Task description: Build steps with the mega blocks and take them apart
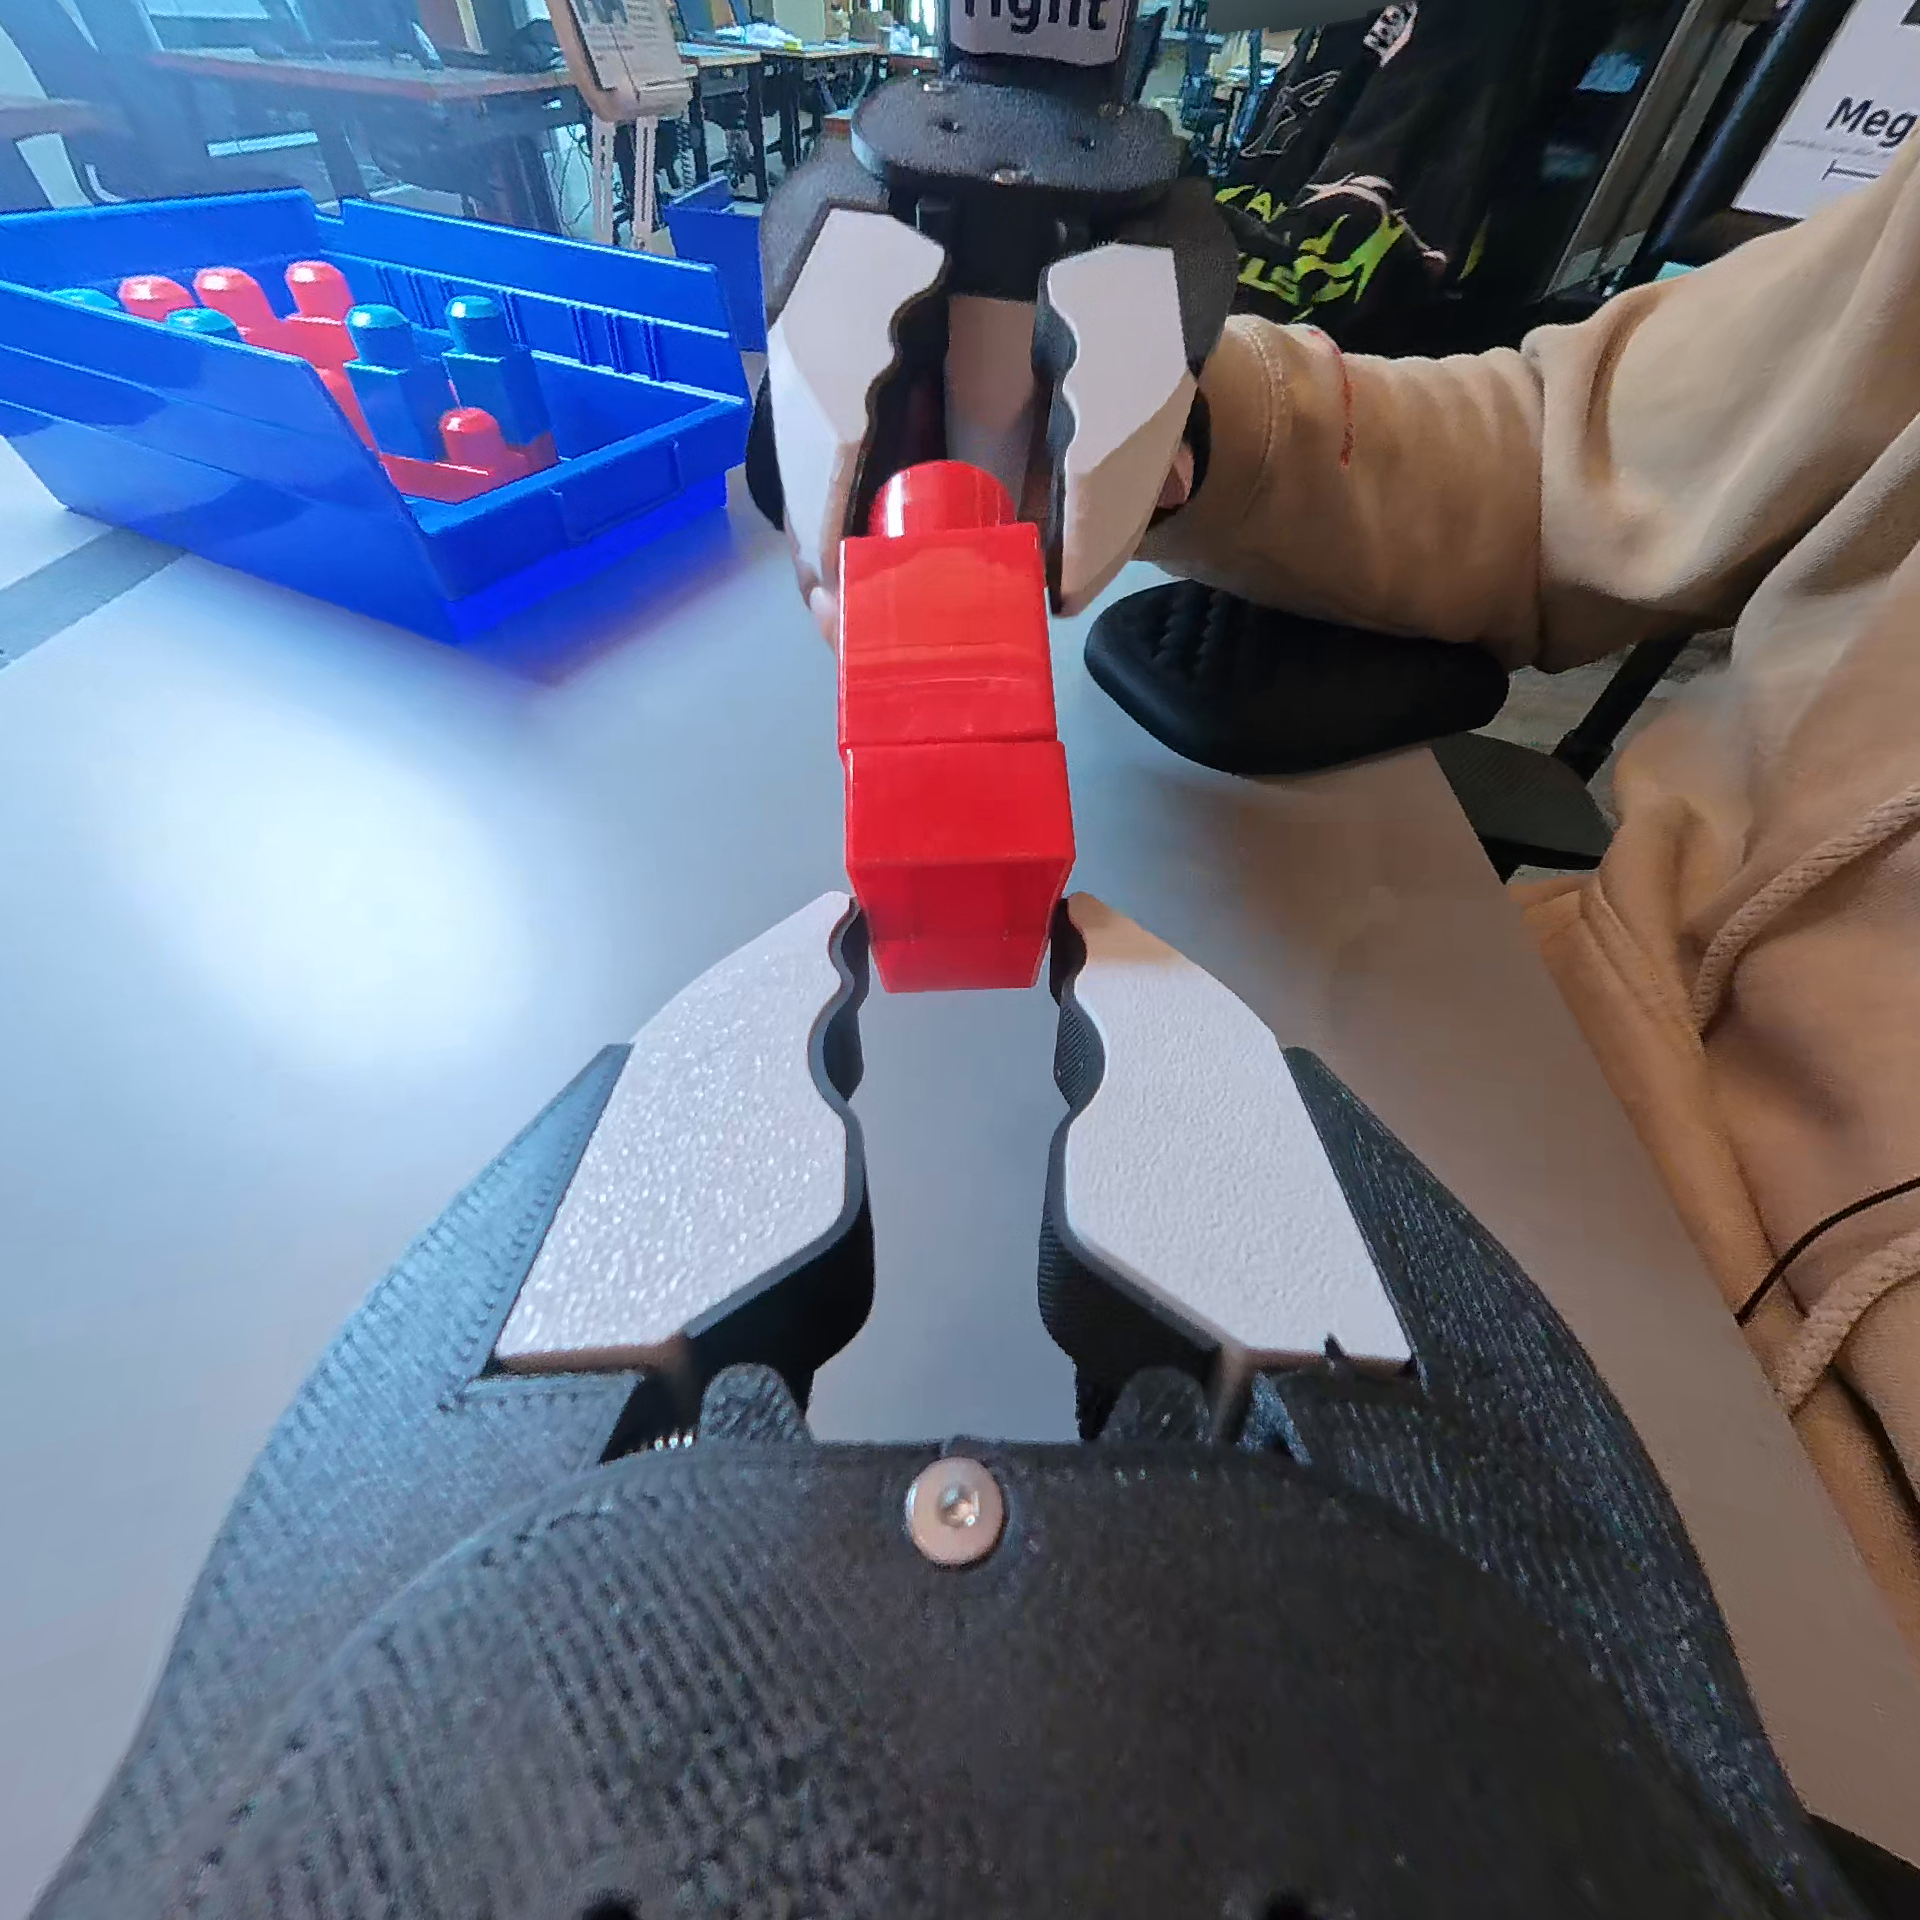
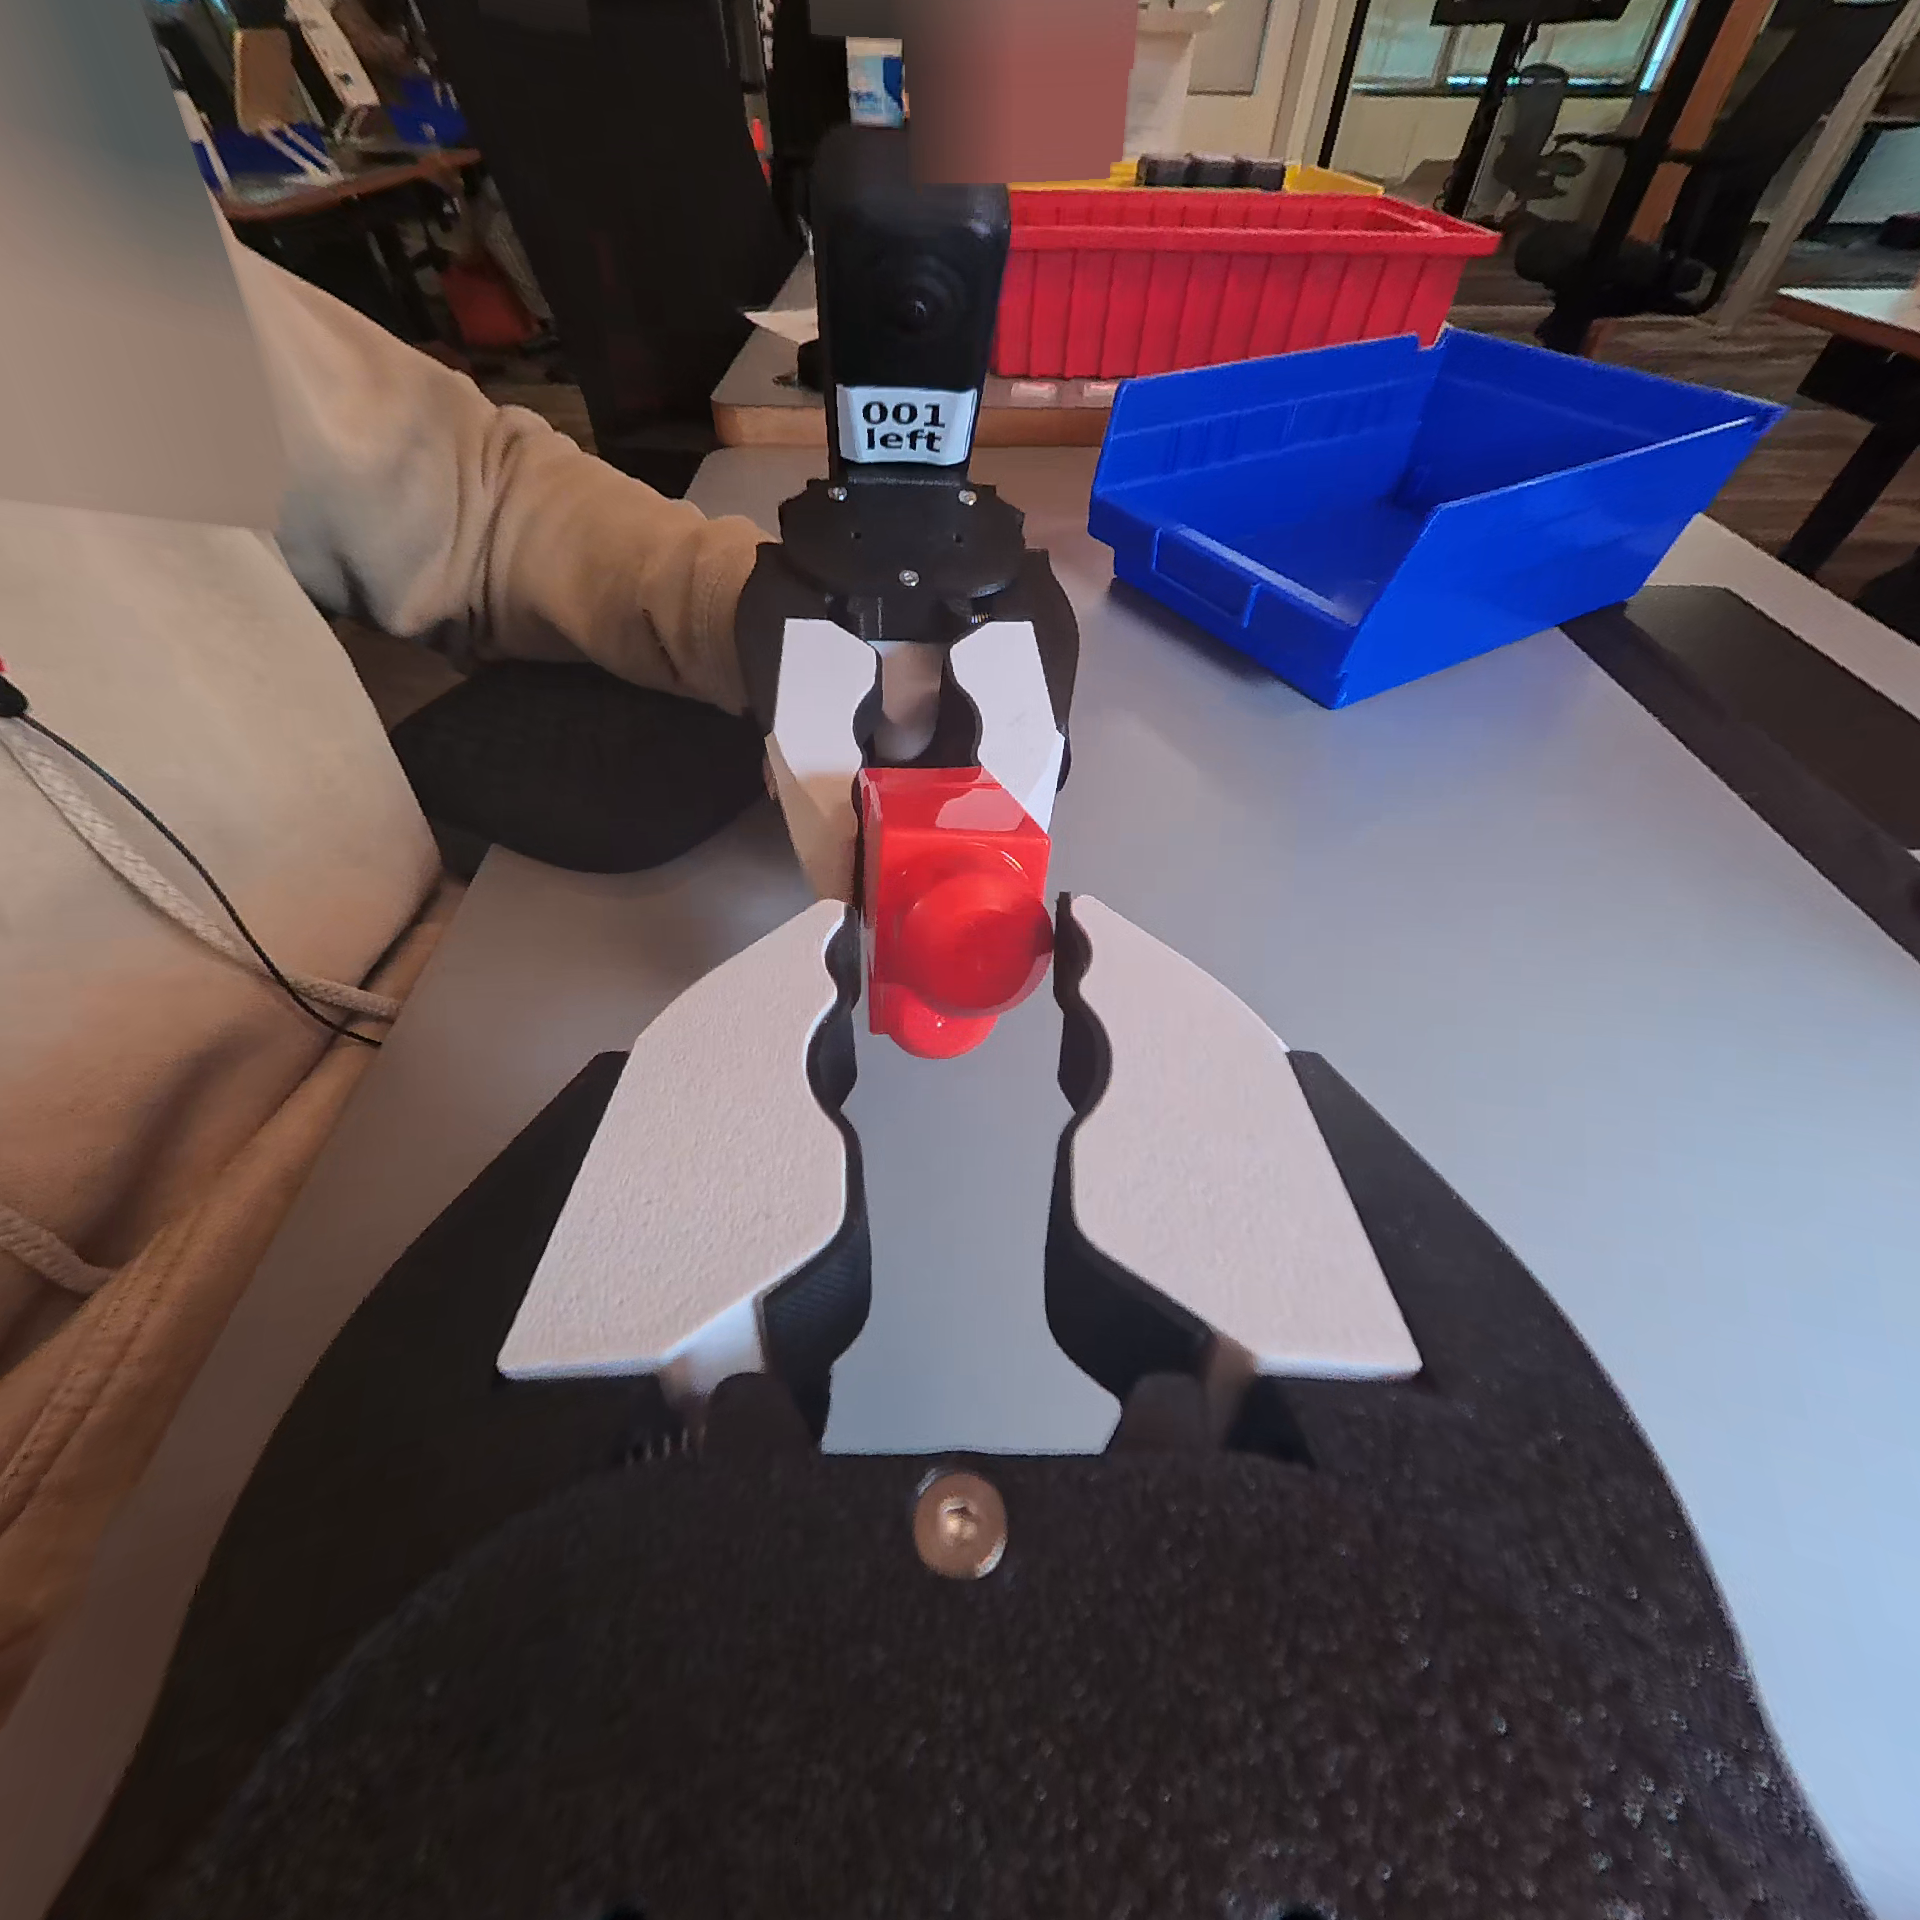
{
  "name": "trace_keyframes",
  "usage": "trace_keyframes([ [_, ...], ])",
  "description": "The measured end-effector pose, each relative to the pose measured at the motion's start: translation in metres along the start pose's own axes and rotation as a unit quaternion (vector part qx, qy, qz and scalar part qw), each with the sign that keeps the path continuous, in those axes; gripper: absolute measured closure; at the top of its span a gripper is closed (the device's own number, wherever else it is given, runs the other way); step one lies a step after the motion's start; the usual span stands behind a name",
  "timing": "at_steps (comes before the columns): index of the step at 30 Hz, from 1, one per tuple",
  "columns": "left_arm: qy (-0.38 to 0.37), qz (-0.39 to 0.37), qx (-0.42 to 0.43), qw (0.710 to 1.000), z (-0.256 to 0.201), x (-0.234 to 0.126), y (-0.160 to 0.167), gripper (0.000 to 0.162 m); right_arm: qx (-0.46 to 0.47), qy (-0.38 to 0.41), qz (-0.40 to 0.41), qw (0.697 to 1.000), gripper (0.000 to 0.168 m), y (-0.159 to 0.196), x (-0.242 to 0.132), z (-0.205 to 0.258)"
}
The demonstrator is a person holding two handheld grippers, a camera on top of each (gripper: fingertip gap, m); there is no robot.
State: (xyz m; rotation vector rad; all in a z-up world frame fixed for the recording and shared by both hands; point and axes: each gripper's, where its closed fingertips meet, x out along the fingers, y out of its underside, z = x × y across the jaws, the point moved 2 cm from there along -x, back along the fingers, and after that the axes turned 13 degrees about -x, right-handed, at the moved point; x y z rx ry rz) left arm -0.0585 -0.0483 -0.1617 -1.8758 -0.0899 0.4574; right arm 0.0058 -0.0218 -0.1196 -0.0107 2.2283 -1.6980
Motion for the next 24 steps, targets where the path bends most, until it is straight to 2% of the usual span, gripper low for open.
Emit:
trace_keyframes([
  [5,0.0,0.004,0.005,1.0,-0.001,0.001,0.002,0.128,0.014,-0.002,0.006,1.0,0.139,0.002,-0.002,0.0],
  [8,-0.004,-0.034,-0.002,0.999,0.0,-0.001,-0.008,0.128,0.012,0.003,0.019,1.0,0.139,-0.005,-0.01,-0.006],
  [10,-0.036,-0.063,-0.001,0.997,0.01,-0.007,-0.017,0.12,-0.007,0.055,0.044,0.997,0.139,-0.015,-0.032,-0.026],
  [12,-0.046,-0.088,-0.025,0.995,0.02,-0.016,-0.022,0.124,-0.017,0.15,0.07,0.986,0.139,-0.028,-0.073,-0.062],
  [15,-0.044,-0.105,-0.067,0.991,0.029,-0.021,-0.023,0.131,0.022,0.305,0.163,0.938,0.139,-0.024,-0.148,-0.129],
  [18,-0.045,-0.095,-0.067,0.992,0.032,-0.018,-0.017,0.133,0.101,0.396,0.3,0.862,0.139,0.024,-0.207,-0.187],
  [20,-0.055,-0.078,-0.057,0.994,0.033,-0.013,-0.012,0.136,0.168,0.408,0.34,0.83,0.139,0.062,-0.221,-0.212],
  [24,-0.078,-0.064,-0.031,0.994,0.036,-0.011,-0.007,0.139,0.28,0.415,0.348,0.792,0.139,0.128,-0.216,-0.24],
])
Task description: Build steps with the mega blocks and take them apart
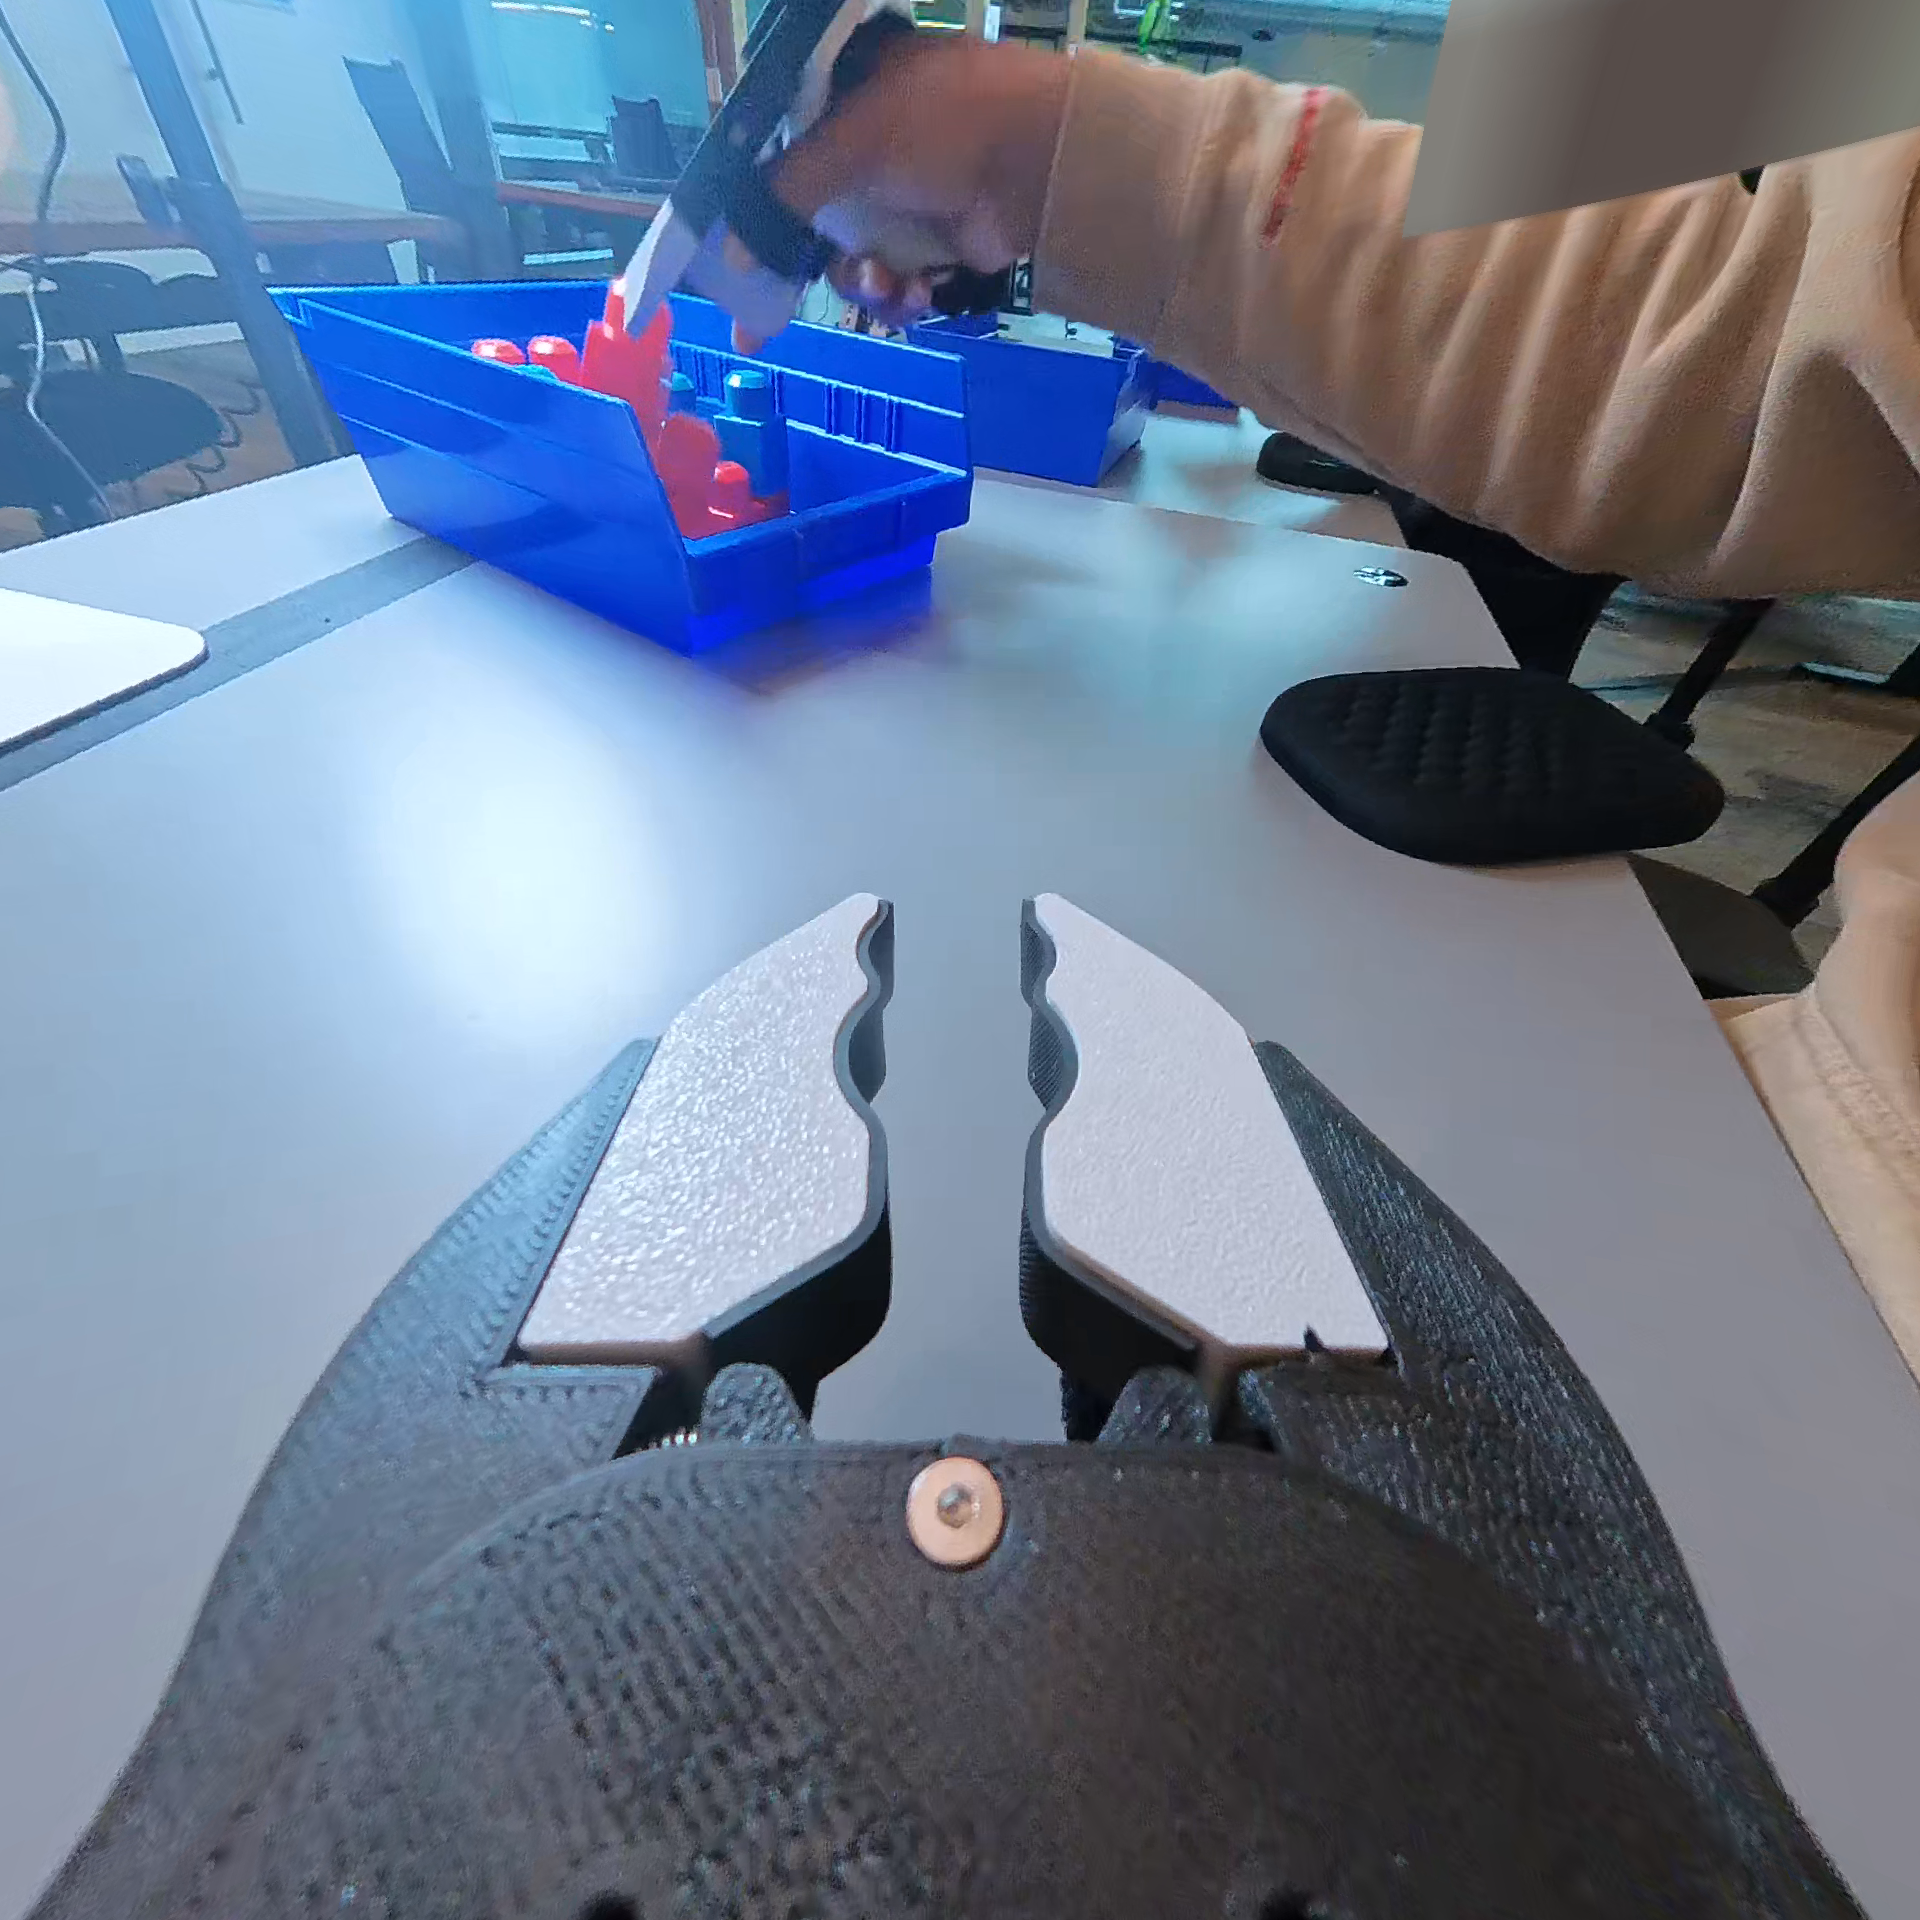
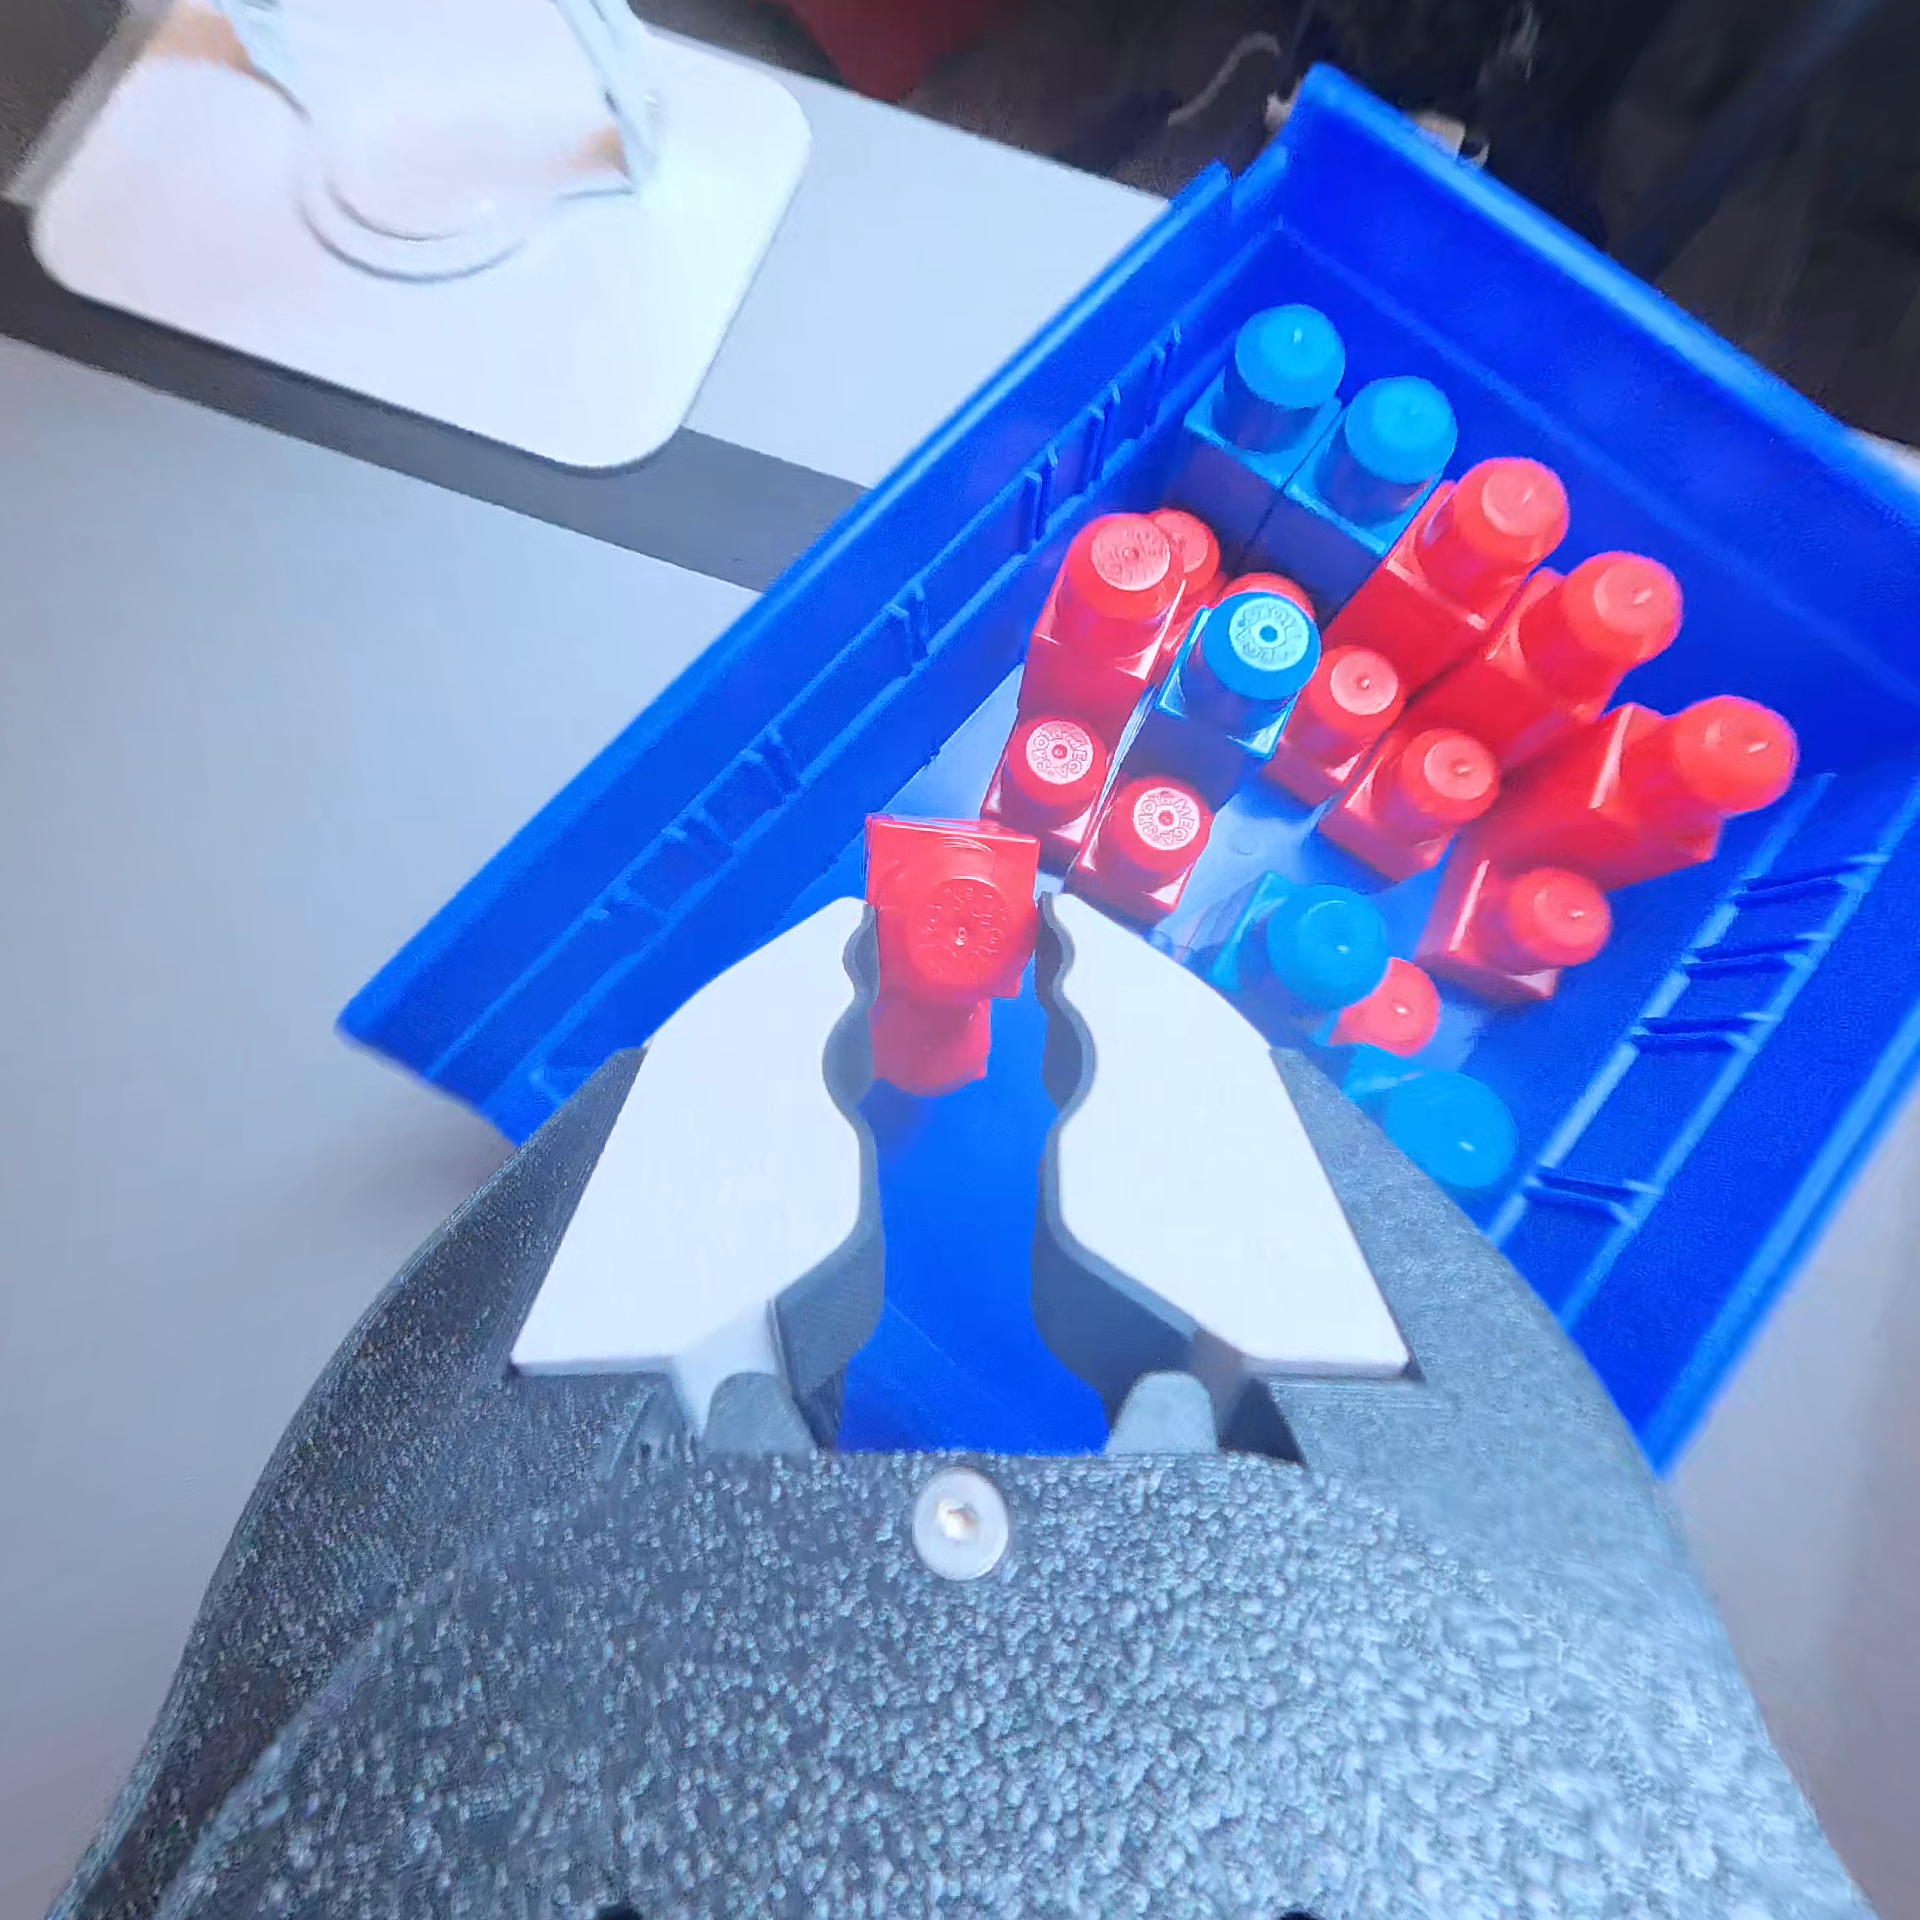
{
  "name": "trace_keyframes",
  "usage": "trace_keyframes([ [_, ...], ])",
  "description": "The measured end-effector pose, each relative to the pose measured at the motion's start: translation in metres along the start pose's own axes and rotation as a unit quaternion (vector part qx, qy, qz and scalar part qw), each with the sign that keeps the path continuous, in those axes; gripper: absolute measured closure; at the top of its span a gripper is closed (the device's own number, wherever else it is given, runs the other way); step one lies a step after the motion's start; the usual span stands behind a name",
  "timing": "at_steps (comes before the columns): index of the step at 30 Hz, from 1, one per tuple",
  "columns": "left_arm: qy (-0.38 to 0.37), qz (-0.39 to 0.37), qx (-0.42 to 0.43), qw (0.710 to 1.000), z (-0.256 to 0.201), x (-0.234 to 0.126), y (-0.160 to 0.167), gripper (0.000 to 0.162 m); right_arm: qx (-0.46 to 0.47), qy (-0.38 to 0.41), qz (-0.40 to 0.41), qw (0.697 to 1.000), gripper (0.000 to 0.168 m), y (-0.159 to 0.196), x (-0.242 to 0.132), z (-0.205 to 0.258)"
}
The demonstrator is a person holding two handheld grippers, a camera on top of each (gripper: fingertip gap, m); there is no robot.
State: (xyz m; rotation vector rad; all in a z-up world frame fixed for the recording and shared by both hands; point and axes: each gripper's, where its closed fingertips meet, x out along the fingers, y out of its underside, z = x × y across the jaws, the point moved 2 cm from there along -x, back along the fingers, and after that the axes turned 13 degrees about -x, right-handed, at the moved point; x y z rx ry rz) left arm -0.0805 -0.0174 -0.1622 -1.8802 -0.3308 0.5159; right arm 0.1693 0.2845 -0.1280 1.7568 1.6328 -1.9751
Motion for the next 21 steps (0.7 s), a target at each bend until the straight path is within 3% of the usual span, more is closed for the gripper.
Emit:
trace_keyframes([
  [3,-0.012,-0.009,0.005,1.0,0.004,-0.003,-0.003,0.139,0.033,0.013,0.018,0.999,0.139,0.005,0.033,-0.003],
  [6,-0.029,-0.018,0.005,0.999,0.012,-0.006,-0.006,0.137,0.029,0.023,-0.008,0.999,0.132,-0.008,0.04,0.003],
  [11,-0.058,-0.027,0.014,0.998,0.025,-0.013,-0.011,0.132,-0.026,0.044,-0.161,0.986,0.125,-0.042,-0.005,0.019],
  [14,-0.106,-0.024,0.048,0.993,0.04,-0.026,-0.021,0.126,-0.079,0.05,-0.218,0.972,0.123,-0.039,-0.041,0.039],
  [18,-0.238,-0.049,0.061,0.968,0.083,-0.098,-0.066,0.111,-0.128,0.062,-0.242,0.96,0.123,-0.007,-0.084,0.056],
  [21,-0.366,0.025,0.015,0.93,0.136,-0.165,-0.054,0.101,-0.129,0.08,-0.245,0.958,0.123,0.025,-0.112,0.05],
])
